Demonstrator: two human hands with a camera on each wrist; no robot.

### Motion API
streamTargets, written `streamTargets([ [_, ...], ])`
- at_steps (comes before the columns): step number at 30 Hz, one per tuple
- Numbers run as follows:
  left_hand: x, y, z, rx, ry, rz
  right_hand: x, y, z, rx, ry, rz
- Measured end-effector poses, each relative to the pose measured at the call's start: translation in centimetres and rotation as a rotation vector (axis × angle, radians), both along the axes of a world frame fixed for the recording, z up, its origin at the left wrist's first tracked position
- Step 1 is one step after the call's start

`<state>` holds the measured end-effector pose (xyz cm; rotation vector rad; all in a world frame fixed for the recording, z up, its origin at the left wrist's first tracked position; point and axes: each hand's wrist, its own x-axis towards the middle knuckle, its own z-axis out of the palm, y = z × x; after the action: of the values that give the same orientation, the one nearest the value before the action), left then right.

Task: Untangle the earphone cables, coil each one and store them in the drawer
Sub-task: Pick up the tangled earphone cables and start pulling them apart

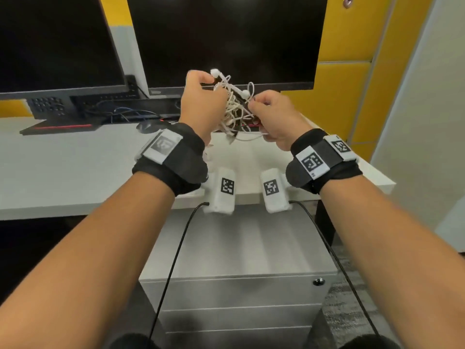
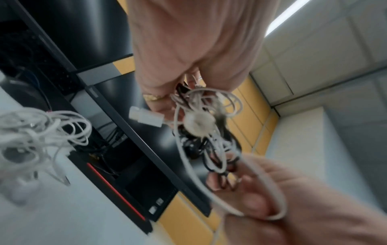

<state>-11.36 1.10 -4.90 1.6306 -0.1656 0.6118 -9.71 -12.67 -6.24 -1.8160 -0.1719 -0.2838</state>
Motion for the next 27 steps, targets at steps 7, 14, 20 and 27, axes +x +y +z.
streamTargets([
  [7, 1.2, 0.7, -0.1, 0.327, 0.149, 0.03, -1.1, 1.0, 0.7, 0.019, 0.066, 0.049],
  [14, -1.2, 0.2, 0.1, 0.163, 0.326, -0.188, -1.9, 2.8, 1.7, 0.093, 0.062, 0.107],
  [20, -0.1, 0.1, 0.4, 0.111, 0.148, -0.098, 0.0, 0.8, 2.2, 0.263, 0.082, 0.122],
  [27, 3.0, 0.0, 0.4, 0.185, 0.097, -0.275, 4.8, 1.5, 2.7, 0.215, 0.036, 0.155],
])
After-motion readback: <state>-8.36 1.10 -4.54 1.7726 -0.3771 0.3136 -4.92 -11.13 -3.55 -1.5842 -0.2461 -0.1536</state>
